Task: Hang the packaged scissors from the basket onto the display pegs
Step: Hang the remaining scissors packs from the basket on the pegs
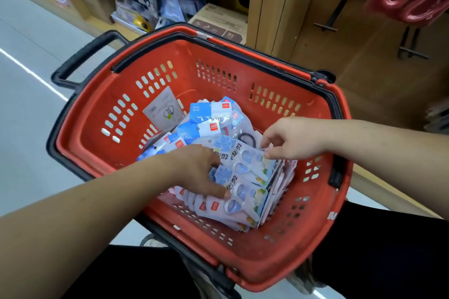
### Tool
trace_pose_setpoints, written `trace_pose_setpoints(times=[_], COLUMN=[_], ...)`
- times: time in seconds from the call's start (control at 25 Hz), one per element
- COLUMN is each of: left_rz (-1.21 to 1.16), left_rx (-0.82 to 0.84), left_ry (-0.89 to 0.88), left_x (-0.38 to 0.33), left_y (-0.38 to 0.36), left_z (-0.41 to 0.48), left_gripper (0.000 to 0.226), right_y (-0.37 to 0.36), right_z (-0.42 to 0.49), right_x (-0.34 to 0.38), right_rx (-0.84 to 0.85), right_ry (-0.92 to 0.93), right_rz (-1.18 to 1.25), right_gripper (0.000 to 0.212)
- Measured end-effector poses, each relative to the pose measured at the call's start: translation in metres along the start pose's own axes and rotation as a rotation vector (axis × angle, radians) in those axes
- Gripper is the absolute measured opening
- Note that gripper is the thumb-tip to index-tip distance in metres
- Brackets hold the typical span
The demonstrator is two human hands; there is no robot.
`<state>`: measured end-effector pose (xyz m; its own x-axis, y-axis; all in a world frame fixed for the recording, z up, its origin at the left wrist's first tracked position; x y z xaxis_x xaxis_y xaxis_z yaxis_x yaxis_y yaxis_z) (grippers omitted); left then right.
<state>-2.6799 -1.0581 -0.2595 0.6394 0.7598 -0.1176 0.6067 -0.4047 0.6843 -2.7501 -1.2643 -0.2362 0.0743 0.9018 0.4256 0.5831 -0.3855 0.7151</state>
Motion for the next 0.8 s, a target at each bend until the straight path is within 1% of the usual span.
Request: trace_pose_setpoints(times=[0.08,0.12,0.2,0.32,0.44,0.52,0.56,0.64,0.68,0.72,0.76,0.8], left_rz=[0.048,0.066,0.125,0.176,0.063,-0.013,-0.072,-0.213,-0.264,-0.314,-0.374,-0.417], left_rx=[0.003,-0.008,-0.014,-0.013,-0.055,-0.097,-0.110,-0.131,-0.151,-0.173,-0.193,-0.203], left_ry=[0.025,0.045,0.065,0.011,-0.045,-0.080,-0.099,-0.110,-0.110,-0.119,-0.132,-0.142], left_x=[-0.001,-0.003,-0.007,-0.015,-0.018,-0.019,-0.018,-0.010,-0.003,0.002,0.008,0.012], left_y=[-0.009,-0.011,-0.010,-0.013,-0.011,-0.011,-0.010,0.002,0.010,0.018,0.026,0.030], left_z=[-0.005,-0.006,-0.008,-0.013,-0.020,-0.023,-0.024,-0.026,-0.026,-0.028,-0.028,-0.029], left_gripper=[0.082,0.087,0.082,0.074,0.067,0.061,0.056,0.044,0.034,0.030,0.032,0.033], right_y=[-0.003,-0.003,-0.002,-0.003,-0.010,-0.012,-0.013,-0.018,-0.021,-0.023,-0.027,-0.032], right_z=[-0.002,-0.003,-0.006,-0.008,-0.006,-0.006,-0.006,-0.003,-0.002,-0.001,0.001,0.004], right_x=[0.008,0.010,0.012,0.019,0.027,0.031,0.033,0.038,0.042,0.047,0.051,0.054], right_rx=[0.050,0.053,0.046,0.062,0.098,0.097,0.090,0.077,0.052,0.011,-0.034,-0.080], right_ry=[-0.005,-0.001,-0.006,0.003,0.014,0.010,0.009,0.026,0.041,0.064,0.082,0.095], right_rz=[0.035,0.044,0.043,0.047,0.074,0.135,0.171,0.213,0.236,0.280,0.338,0.402], right_gripper=[0.038,0.040,0.042,0.042,0.044,0.046,0.049,0.061,0.069,0.073,0.071,0.065])
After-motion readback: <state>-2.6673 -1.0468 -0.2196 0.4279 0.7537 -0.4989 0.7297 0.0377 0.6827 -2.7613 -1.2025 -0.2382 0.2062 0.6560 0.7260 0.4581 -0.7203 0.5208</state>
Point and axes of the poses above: each hand's wrist, its own z-axis towards the middle knuckle, its own y-axis out of the back of the hand, x = y × z, the point moved 4 cm from there along z, towards the middle knuckle, and after that the axes turned 9 degrees about y, right-handed, at the moved point
